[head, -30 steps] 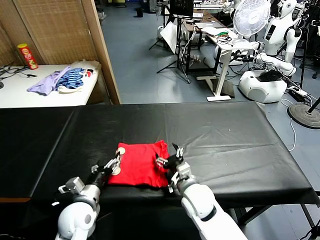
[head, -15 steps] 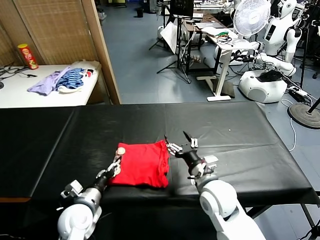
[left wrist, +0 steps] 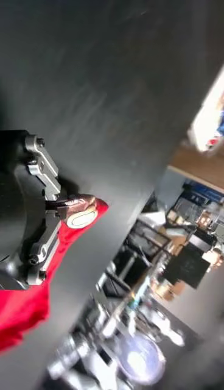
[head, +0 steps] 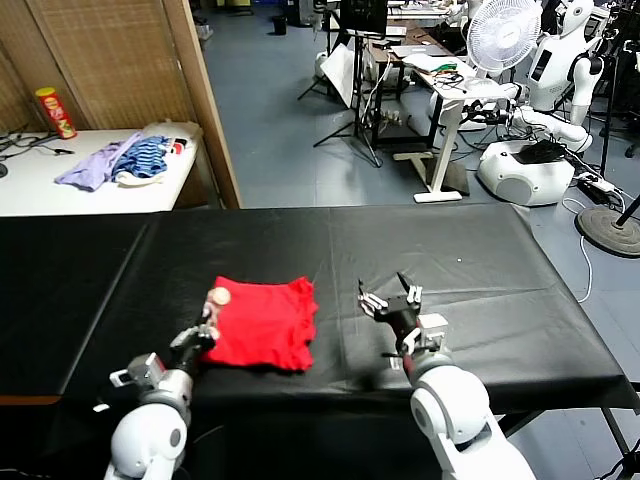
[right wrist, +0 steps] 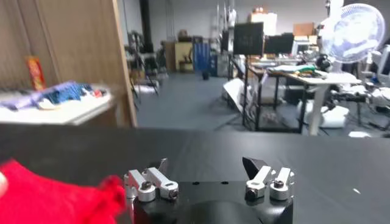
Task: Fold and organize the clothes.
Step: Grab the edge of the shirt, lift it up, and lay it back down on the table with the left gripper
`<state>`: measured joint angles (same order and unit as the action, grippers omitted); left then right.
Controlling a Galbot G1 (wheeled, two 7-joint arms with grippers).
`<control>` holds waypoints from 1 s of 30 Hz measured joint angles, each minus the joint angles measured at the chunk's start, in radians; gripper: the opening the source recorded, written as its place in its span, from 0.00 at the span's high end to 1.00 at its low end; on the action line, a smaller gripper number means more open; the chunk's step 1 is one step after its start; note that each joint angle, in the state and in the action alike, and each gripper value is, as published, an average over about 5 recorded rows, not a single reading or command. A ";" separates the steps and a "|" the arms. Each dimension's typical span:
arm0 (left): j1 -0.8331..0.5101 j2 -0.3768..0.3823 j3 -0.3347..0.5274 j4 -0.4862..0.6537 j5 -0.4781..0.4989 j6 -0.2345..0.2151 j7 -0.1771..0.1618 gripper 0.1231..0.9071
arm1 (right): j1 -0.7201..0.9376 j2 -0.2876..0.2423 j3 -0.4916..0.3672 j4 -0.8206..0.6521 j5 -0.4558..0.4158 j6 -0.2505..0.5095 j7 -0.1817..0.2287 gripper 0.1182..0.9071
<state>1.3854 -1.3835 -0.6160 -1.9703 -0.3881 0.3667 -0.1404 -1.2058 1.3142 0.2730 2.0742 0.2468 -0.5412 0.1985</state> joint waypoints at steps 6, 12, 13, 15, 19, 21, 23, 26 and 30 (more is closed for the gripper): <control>0.011 0.111 -0.040 0.006 0.294 -0.028 0.003 0.97 | -0.028 0.000 0.021 0.004 -0.019 -0.016 0.001 0.14; 0.041 0.276 -0.130 -0.027 0.482 -0.044 -0.001 0.97 | -0.029 0.006 0.022 -0.004 -0.022 -0.019 0.001 0.14; 0.046 0.296 -0.142 -0.038 0.499 -0.048 -0.002 0.97 | -0.030 0.008 0.020 -0.006 -0.023 -0.019 0.001 0.14; 0.054 0.320 -0.154 -0.068 0.518 -0.048 -0.004 0.97 | -0.032 0.014 0.016 -0.009 -0.026 -0.020 0.001 0.14; 0.052 0.316 -0.114 -0.118 0.465 -0.024 -0.013 0.97 | -0.044 0.022 0.011 -0.010 -0.036 -0.020 -0.002 0.14; 0.047 0.295 -0.063 -0.126 0.399 -0.020 -0.023 0.97 | -0.049 0.021 0.013 -0.009 -0.038 -0.019 -0.005 0.14; 0.041 0.266 0.001 -0.124 0.322 -0.019 -0.029 0.97 | -0.054 0.016 0.018 -0.008 -0.037 -0.015 -0.013 0.14; 0.028 0.211 0.104 -0.112 0.198 -0.020 -0.031 0.97 | -0.059 0.005 0.025 -0.010 -0.028 0.001 -0.040 0.14; 0.008 0.136 0.218 -0.095 0.092 -0.052 -0.015 0.93 | -0.054 -0.013 0.019 -0.020 -0.001 0.018 -0.085 0.14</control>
<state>1.3935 -1.2471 -0.3984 -2.0652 -0.2957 0.3143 -0.1557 -1.2599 1.3008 0.2925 2.0542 0.2457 -0.5231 0.1134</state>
